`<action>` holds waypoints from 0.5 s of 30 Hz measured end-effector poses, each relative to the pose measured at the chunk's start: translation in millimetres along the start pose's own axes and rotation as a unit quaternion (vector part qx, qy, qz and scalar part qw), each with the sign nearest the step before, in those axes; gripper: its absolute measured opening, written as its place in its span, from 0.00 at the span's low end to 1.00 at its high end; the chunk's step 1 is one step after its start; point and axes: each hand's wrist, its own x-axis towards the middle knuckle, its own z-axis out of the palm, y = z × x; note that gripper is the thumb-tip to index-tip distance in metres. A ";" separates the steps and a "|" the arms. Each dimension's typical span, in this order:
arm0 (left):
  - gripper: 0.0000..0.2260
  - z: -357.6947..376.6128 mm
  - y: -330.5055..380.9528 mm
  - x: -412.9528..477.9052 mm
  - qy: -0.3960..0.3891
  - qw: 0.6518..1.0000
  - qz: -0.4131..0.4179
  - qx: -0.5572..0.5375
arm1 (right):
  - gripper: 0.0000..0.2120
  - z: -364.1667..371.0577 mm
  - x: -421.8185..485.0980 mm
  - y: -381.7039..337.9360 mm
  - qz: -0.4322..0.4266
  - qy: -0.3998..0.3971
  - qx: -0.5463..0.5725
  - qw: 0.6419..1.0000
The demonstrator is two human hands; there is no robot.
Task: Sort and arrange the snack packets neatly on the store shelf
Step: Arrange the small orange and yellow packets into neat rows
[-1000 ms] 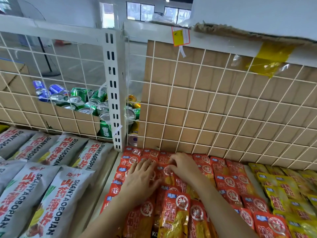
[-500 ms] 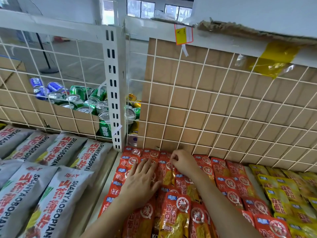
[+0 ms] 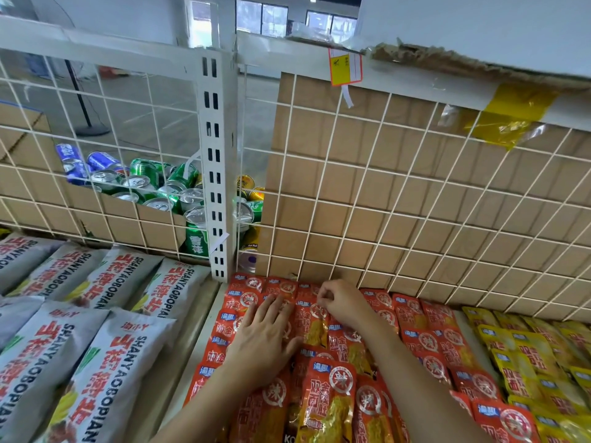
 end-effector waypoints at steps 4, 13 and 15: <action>0.53 0.5 0.1 0.7 0.000 1.000 0.001 0.002 | 0.10 0.7 -2.7 -0.8 -0.019 0.047 0.020 0.999; 0.50 -0.5 0.8 0.2 0.005 1.000 0.002 0.003 | 0.21 12.3 4.2 -21.8 -0.075 -0.013 -0.011 0.997; 0.49 -0.1 0.4 0.1 0.005 1.000 0.002 0.004 | 0.21 15.0 5.7 -21.5 -0.075 -0.013 -0.011 0.997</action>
